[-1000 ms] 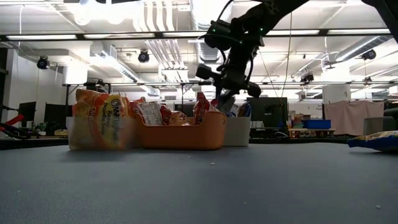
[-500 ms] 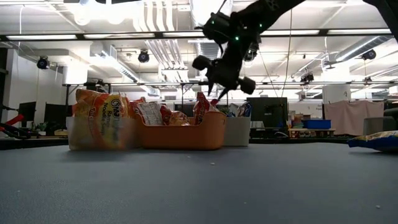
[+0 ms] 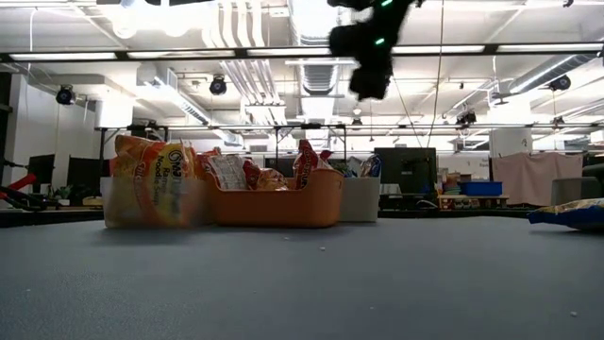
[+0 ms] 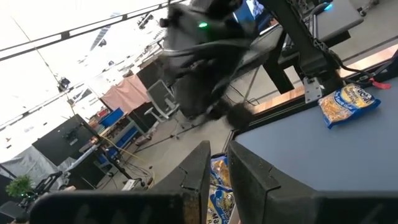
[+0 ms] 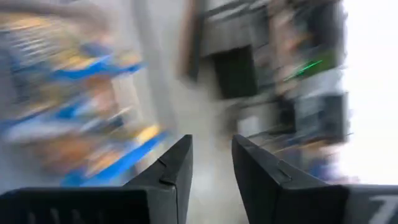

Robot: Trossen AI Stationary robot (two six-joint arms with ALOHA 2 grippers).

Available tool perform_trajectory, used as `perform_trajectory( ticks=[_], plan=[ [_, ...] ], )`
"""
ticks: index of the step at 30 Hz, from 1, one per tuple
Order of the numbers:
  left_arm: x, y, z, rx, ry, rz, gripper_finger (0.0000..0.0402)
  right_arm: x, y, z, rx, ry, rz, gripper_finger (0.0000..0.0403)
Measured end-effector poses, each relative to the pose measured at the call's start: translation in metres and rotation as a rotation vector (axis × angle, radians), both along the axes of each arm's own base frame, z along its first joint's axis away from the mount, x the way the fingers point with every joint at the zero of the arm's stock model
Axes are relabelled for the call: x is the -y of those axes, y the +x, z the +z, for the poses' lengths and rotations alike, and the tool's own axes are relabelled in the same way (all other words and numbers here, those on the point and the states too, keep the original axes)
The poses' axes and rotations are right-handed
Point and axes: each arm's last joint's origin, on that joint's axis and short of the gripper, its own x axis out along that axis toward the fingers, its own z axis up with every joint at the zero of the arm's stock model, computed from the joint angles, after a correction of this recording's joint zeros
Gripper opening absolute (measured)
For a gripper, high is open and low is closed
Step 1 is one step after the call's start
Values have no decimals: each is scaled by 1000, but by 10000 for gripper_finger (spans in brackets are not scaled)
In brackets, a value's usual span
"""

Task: Sort Maruchan noodles
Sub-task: Put the blue noodle pack into the gray bin

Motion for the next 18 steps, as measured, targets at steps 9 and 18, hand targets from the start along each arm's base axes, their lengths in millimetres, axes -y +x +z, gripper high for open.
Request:
perform_trajectory(
  ticks=[9,18],
  plan=[
    [0,0,2,28,-25,-1,39,-56,-48,-10,347,945,-140,97],
    [0,0,2,48,-58,-3,39,-108,-92,-65,331,1027,-380,79]
  ],
)
